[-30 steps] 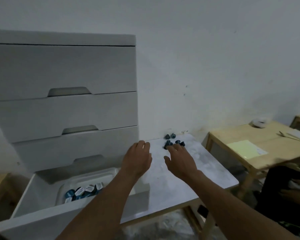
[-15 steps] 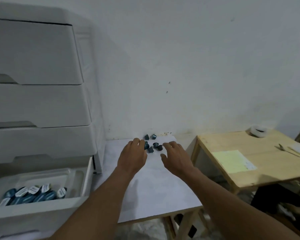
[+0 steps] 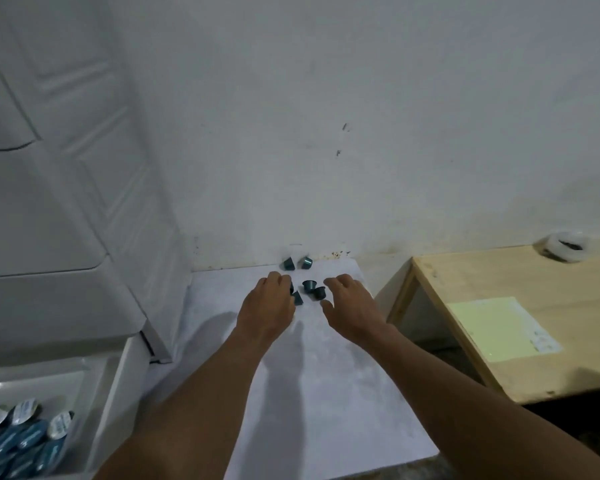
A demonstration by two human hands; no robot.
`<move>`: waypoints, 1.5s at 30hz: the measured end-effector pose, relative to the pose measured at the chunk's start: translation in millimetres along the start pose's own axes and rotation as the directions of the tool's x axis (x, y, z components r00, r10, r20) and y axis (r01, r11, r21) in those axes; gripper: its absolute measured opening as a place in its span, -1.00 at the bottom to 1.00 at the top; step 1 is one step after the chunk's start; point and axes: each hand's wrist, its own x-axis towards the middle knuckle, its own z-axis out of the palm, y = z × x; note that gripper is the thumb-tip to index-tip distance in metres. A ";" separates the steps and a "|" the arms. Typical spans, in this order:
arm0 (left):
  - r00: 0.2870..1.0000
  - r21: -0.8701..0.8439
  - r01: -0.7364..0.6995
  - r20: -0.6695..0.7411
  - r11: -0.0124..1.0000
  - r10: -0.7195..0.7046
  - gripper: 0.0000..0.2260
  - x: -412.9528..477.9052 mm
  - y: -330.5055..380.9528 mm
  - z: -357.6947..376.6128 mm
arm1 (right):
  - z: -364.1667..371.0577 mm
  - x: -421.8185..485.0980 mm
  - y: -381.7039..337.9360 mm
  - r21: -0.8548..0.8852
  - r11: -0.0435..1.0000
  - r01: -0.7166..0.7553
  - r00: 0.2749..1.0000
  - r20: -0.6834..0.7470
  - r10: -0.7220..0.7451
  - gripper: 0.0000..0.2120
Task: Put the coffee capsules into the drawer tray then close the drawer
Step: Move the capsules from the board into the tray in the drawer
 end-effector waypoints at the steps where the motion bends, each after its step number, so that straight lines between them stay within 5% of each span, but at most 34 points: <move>1: 1.000 -0.016 0.011 0.020 1.000 -0.011 -0.75 9.9 -2.5 9.6 | 5.9 11.3 5.4 0.002 1.000 -0.011 1.000 0.015 0.011 -0.63; 23: 0.935 0.040 -0.104 0.344 0.994 0.083 -0.89 99.9 -31.9 137.7 | 113.0 129.2 63.0 0.068 0.962 -0.264 0.917 0.326 0.229 -0.73; 36: 0.965 -0.071 -0.029 0.257 0.997 0.047 -0.73 95.8 -24.3 133.2 | 95.5 121.6 63.8 0.090 0.973 -0.214 0.942 0.284 0.181 -0.81; 39: 0.983 -0.153 0.028 0.181 0.988 0.000 -0.71 87.0 -13.9 115.9 | 80.1 113.5 63.1 0.099 0.981 -0.170 0.959 0.245 0.141 -0.68; 45: 0.984 -0.288 0.178 0.067 0.941 -0.165 -0.77 64.3 11.9 77.6 | 48.1 92.3 62.6 0.180 0.983 -0.035 0.991 0.131 0.012 -0.80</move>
